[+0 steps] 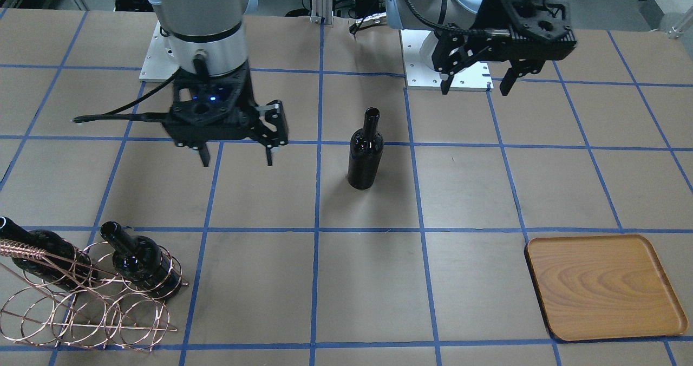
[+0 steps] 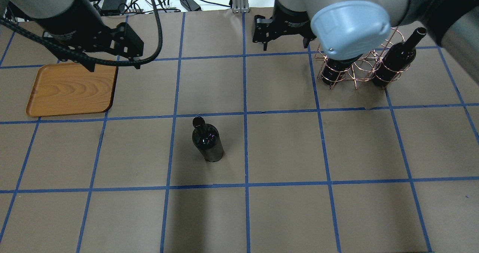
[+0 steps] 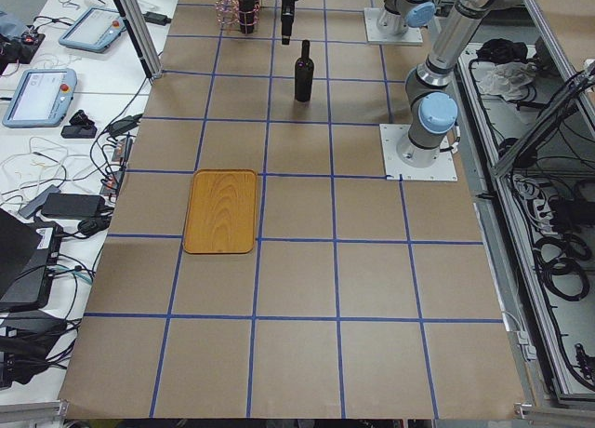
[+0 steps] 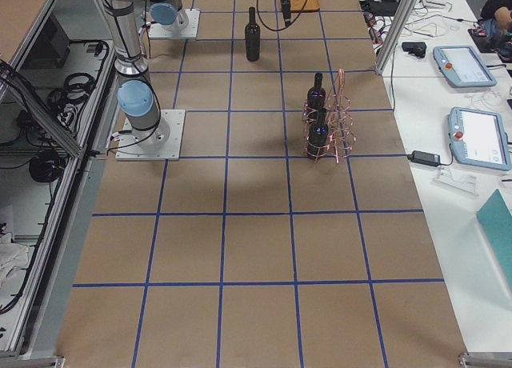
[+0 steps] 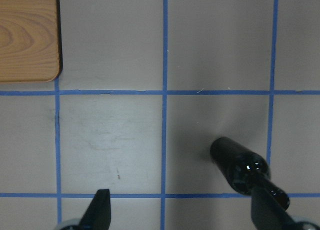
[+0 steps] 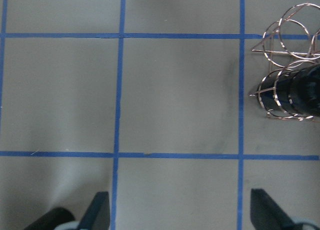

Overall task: Take wine from basket and place on tray
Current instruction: 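Raise the right gripper back over the rack while the left gripper moves toward the bottle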

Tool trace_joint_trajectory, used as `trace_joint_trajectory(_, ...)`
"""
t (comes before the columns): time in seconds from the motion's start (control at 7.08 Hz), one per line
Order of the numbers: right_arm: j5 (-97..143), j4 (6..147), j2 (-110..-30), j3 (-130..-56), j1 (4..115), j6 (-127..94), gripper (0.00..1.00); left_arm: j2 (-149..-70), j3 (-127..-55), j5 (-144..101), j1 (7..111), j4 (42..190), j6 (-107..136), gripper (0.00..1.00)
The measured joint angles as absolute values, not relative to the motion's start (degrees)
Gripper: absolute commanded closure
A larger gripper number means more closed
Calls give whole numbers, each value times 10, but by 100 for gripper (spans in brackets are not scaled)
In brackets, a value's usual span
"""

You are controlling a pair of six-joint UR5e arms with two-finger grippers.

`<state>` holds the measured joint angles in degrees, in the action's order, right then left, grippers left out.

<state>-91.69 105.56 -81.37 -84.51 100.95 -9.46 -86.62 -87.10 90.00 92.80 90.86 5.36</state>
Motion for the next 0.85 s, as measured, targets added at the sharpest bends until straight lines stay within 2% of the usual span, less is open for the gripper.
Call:
trace_joint_trajectory(0.28,-915,1053,-847,-849,956,-56,0,-891,-871,903,992,874,146,0)
trace_joint_trajectory(0.85,-890,948,-871,-870,945,21,0,-929,-870,945,1069,865,239,0)
